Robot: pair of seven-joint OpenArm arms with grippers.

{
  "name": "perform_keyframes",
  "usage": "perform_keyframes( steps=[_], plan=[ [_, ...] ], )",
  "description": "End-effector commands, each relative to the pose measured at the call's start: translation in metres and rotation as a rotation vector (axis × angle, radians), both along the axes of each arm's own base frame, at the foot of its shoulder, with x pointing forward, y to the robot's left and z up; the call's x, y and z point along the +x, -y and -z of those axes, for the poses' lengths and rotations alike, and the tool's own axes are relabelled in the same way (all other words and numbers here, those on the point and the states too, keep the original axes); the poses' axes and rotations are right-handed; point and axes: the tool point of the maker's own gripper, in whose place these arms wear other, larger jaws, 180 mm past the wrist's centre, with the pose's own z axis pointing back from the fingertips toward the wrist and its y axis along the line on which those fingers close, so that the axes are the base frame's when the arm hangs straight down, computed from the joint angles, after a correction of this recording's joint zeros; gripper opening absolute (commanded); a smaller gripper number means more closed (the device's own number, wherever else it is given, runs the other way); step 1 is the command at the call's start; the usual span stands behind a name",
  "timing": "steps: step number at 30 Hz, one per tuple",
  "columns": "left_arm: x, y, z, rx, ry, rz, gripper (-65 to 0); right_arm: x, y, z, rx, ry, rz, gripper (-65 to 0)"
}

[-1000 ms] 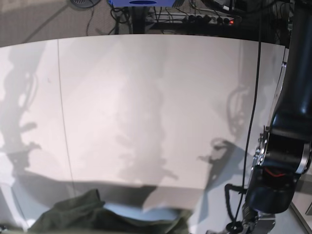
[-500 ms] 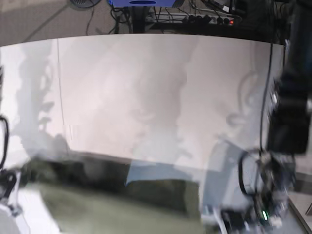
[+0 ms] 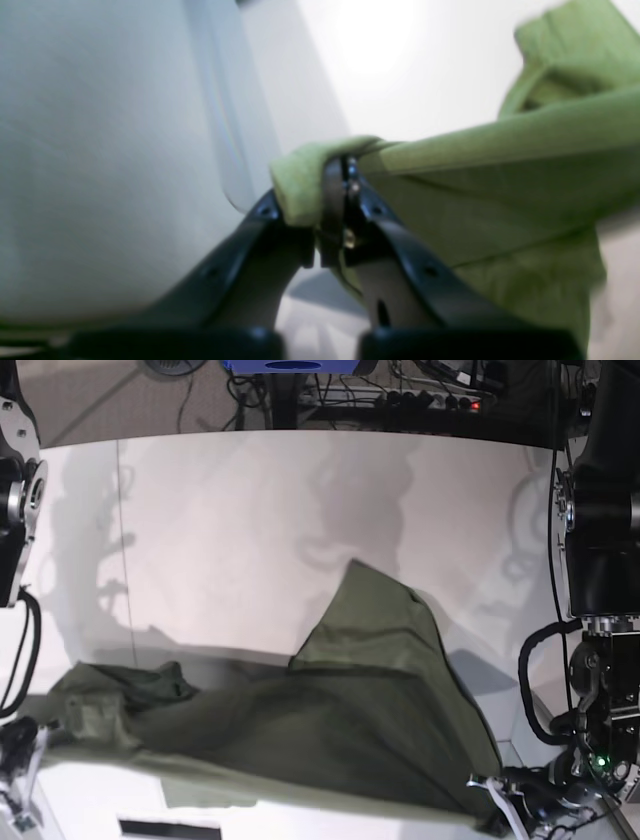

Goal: Layout the t-shirt on the table in an organized manner, then fold the t-shirt properly
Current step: 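Swing the held shirt up and lay it back across the table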

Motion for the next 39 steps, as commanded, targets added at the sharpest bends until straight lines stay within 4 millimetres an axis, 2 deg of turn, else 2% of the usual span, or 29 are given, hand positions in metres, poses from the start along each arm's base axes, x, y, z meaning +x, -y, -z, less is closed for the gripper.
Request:
perform_keyframes(
  steps=[1, 4, 8, 12, 14, 18, 21, 25, 28, 32, 35, 39],
  plan=[
    [0.008, -0.003, -0.032, -0.005, 0.086, -0.004, -65.0, 0.005, 0.012, -0.027, -0.037, 0.059, 0.023, -65.0],
    [0.008, -0.003, -0.032, -0.006, 0.087, -0.005, -65.0, 0.009, 0.010, -0.045, -0.048, 0.108, 0.017, -65.0],
    [0.008, -0.001, -0.041, -0.006, 0.110, -0.001, -65.0, 0.001, 0.026, -0.076, -0.038, 0.208, 0.073, -65.0],
    [0.011, 0.006, -0.078, 0.004, 0.197, 0.018, -65.0, -0.007, 0.039, -0.113, -0.060, 0.305, 0.112, -65.0],
    [0.012, 0.008, -0.101, 0.016, 0.231, 0.019, -65.0, -0.013, 0.046, -0.139, -0.104, 0.361, 0.122, -65.0],
    [0.005, 0.014, -0.135, 0.053, 0.266, 0.018, -65.0, -0.030, 0.055, -0.161, -0.160, 0.359, 0.183, -65.0],
    [-0.010, 0.020, -0.148, 0.096, 0.281, 0.023, -65.0, -0.053, 0.064, -0.174, -0.215, 0.341, 0.250, -65.0],
    [-0.032, 0.028, -0.143, 0.147, 0.256, 0.027, -65.0, -0.076, 0.068, -0.167, -0.245, 0.281, 0.311, -65.0],
    [-0.046, 0.026, -0.136, 0.192, 0.244, 0.029, -65.0, -0.088, 0.070, -0.147, -0.256, 0.236, 0.313, -65.0],
    [-0.045, 0.021, -0.124, 0.206, 0.210, 0.026, -65.0, -0.084, 0.075, -0.126, -0.231, 0.171, 0.315, -65.0],
    [-0.031, 0.020, -0.122, 0.185, 0.185, 0.019, -65.0, -0.055, 0.077, -0.112, -0.163, 0.160, 0.275, -65.0],
    [0.006, 0.024, -0.111, 0.132, 0.171, 0.045, -65.0, 0.011, 0.059, -0.090, -0.079, 0.133, 0.129, -65.0]
  ],
)
